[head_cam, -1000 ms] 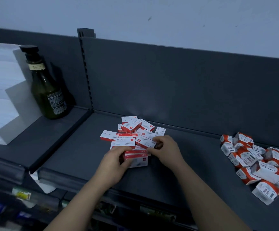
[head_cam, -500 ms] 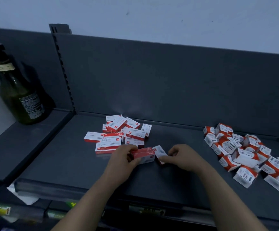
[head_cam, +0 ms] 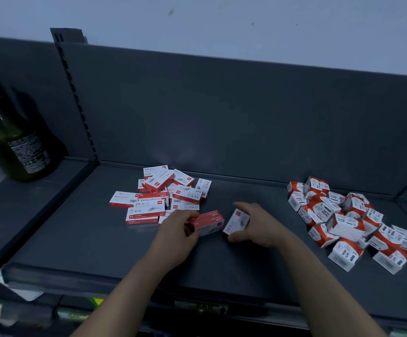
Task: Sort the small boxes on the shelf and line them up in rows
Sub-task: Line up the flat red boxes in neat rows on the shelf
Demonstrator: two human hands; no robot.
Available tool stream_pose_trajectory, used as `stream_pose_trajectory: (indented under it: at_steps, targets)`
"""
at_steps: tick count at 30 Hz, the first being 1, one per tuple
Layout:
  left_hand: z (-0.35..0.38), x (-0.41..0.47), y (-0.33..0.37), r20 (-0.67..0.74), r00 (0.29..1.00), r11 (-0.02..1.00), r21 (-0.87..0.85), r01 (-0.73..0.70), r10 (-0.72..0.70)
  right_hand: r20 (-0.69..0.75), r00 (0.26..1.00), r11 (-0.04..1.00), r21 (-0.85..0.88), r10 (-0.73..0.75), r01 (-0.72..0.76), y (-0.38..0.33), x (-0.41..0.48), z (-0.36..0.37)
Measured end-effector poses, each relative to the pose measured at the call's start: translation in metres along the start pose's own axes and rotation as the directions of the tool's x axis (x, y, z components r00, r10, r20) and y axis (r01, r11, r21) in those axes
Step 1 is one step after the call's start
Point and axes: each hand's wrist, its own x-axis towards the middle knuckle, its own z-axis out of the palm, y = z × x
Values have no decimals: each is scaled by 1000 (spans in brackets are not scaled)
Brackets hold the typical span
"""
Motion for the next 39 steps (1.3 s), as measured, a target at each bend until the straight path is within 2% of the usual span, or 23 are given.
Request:
stream_pose_trajectory:
  at_steps: [3, 8, 13, 16, 19, 21, 25, 28, 32, 34, 37, 39]
  targets:
    - [6, 7, 8, 16, 1000, 1000, 7, -2, 2, 2, 1000, 998, 60, 4, -4, 9, -3, -8]
    - [16, 21, 23, 31, 998, 998, 39, -47, 46, -47, 994, 967, 231, -99, 107, 22, -8, -18]
    - [16, 34, 29, 88, 995, 998, 40, -57, 53, -206, 972, 961, 224, -115, 161, 23, 5, -7]
    - [2, 44, 22, 8, 999, 998, 53, -34, 34, -218, 969, 966, 199, -118, 163, 25, 14, 1]
    - [-12, 63, 4, -102, 989, 967, 242, -78, 105, -102, 978, 965, 170, -182, 197, 21, 20, 1]
    - [-16, 75, -8, -53, 992, 913, 399, -82, 112, -72, 979, 965, 167, -193, 202, 18, 27, 3]
    - [-16, 86, -12, 62, 993, 833, 541, -115, 97, -240, 962, 967, 181, -132, 178, 20, 33, 9]
    - [-16, 89, -9, 100, 986, 795, 584, -166, 133, -241, 964, 955, 240, -114, 173, 21, 33, 6]
    - [-19, 88, -3, 112, 989, 851, 505, -143, 99, -115, 986, 923, 352, -123, 156, 25, 29, -2]
    - [-23, 84, 5, 71, 994, 903, 417, -107, 85, -93, 985, 912, 374, -143, 167, 29, 28, -4]
    - [-25, 71, 19, -30, 998, 993, 104, -54, 57, -111, 984, 915, 366, -140, 172, 30, 25, -3]
    - [-25, 58, 30, -26, 999, 994, -101, -37, 34, -131, 982, 920, 351, -136, 174, 32, 25, -1]
